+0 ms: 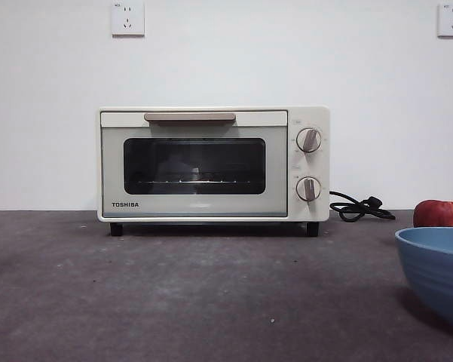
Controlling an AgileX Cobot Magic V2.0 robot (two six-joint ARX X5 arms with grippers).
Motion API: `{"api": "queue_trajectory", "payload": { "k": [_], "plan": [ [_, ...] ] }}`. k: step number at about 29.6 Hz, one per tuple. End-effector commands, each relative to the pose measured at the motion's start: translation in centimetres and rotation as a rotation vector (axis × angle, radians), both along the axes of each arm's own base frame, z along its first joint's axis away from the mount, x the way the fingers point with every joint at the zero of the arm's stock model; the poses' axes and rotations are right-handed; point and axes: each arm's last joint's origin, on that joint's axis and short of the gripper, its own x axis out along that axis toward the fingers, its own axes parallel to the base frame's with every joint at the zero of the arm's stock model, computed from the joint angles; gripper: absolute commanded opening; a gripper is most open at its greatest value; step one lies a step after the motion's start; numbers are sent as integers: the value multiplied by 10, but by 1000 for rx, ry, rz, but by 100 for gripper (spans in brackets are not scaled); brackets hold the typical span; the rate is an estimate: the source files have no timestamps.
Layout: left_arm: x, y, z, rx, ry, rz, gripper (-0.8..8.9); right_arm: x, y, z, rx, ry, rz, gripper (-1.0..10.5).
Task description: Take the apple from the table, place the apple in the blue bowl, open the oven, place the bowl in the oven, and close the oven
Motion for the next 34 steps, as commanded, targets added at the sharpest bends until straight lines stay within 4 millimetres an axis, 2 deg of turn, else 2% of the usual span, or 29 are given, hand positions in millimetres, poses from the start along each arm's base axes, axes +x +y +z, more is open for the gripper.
{"api": "queue_trajectory", "payload": {
  "k": [1, 10, 14, 18, 27, 30, 34],
  "plan": [
    [-2, 0, 19, -9, 33, 0, -5, 3, 0, 12, -2, 93, -1, -4],
    [5, 0, 66, 56, 281, -16, -5, 23, 2, 40, -9, 274, 11, -1],
    [17, 0, 76, 91, 392, -31, -4, 39, 4, 47, -24, 309, 52, -4],
    [33, 0, 75, 92, 481, -42, -4, 62, 6, 46, -83, 414, 77, -3],
    [71, -4, 56, 78, 635, -262, -4, 138, 10, 31, -198, 732, 136, 2],
    [82, -5, 49, 105, 674, -299, -4, 181, 13, 19, -210, 848, 144, 2],
    [84, -5, 48, 144, 669, -319, -4, 230, 15, 7, -231, 930, 131, 12]
  ]
}}
